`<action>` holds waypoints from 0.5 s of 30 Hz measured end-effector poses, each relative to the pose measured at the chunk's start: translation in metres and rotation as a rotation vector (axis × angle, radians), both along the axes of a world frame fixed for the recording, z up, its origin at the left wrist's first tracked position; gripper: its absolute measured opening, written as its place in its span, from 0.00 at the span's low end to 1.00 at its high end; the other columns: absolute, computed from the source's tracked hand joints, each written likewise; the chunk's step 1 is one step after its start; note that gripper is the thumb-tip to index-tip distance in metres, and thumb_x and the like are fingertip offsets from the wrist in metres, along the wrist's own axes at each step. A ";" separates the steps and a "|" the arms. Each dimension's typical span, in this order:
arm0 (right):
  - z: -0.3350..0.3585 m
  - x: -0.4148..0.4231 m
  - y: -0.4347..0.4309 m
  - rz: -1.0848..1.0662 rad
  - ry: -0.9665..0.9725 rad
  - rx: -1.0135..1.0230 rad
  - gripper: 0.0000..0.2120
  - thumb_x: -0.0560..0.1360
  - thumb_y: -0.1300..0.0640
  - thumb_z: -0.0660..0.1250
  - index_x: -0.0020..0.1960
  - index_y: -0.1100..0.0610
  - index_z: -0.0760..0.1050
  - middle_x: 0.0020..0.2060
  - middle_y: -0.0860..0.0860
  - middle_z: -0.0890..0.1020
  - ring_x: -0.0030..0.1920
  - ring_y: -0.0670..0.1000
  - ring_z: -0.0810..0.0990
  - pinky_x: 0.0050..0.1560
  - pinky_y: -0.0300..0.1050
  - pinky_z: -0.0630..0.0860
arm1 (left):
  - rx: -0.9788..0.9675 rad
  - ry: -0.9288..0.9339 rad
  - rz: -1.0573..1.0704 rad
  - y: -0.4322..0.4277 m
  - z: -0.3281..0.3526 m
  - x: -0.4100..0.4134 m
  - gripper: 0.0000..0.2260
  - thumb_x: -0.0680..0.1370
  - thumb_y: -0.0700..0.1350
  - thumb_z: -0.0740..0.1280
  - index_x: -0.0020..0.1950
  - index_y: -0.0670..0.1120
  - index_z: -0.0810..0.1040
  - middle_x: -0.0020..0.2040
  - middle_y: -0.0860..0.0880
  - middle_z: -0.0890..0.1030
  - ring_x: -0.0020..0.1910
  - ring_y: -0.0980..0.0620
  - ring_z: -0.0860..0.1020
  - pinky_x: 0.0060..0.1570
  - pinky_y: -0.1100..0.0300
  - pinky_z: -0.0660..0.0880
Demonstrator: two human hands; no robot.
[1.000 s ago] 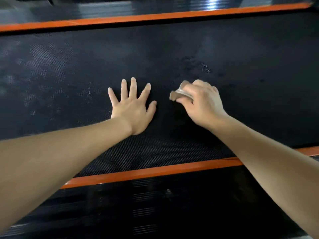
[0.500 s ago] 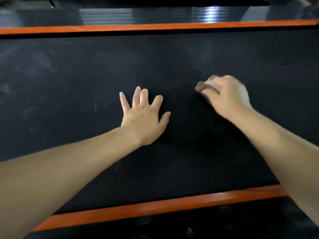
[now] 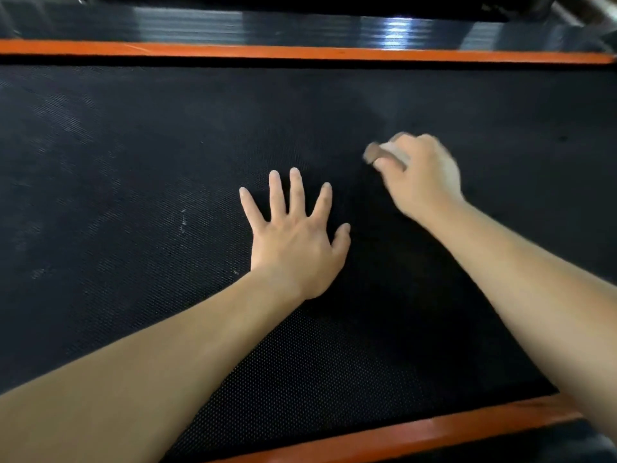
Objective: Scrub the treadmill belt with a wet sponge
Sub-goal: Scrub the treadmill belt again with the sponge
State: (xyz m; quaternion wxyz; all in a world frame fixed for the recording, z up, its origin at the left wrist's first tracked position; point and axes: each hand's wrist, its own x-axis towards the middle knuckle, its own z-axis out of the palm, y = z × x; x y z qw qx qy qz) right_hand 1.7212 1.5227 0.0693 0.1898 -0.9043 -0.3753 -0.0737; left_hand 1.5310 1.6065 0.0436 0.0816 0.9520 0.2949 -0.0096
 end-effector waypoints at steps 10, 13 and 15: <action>0.007 0.031 0.018 -0.132 0.023 -0.010 0.16 0.78 0.42 0.64 0.57 0.52 0.78 0.51 0.53 0.78 0.51 0.57 0.78 0.52 0.52 0.75 | -0.071 0.029 0.013 0.001 0.013 0.008 0.32 0.82 0.65 0.46 0.83 0.54 0.48 0.84 0.39 0.42 0.81 0.35 0.36 0.72 0.26 0.35; 0.003 0.002 0.011 0.177 0.113 -0.069 0.12 0.78 0.43 0.67 0.56 0.50 0.79 0.47 0.50 0.76 0.49 0.54 0.77 0.51 0.53 0.75 | -0.093 0.023 0.032 0.006 0.016 0.025 0.31 0.83 0.64 0.47 0.83 0.53 0.49 0.83 0.39 0.41 0.81 0.36 0.36 0.73 0.27 0.34; 0.008 0.029 0.009 0.155 0.048 -0.071 0.13 0.77 0.43 0.68 0.58 0.48 0.80 0.49 0.51 0.79 0.51 0.55 0.79 0.52 0.53 0.76 | -0.118 0.004 0.071 0.013 0.017 0.042 0.31 0.83 0.64 0.48 0.83 0.53 0.49 0.83 0.40 0.41 0.81 0.37 0.35 0.72 0.28 0.33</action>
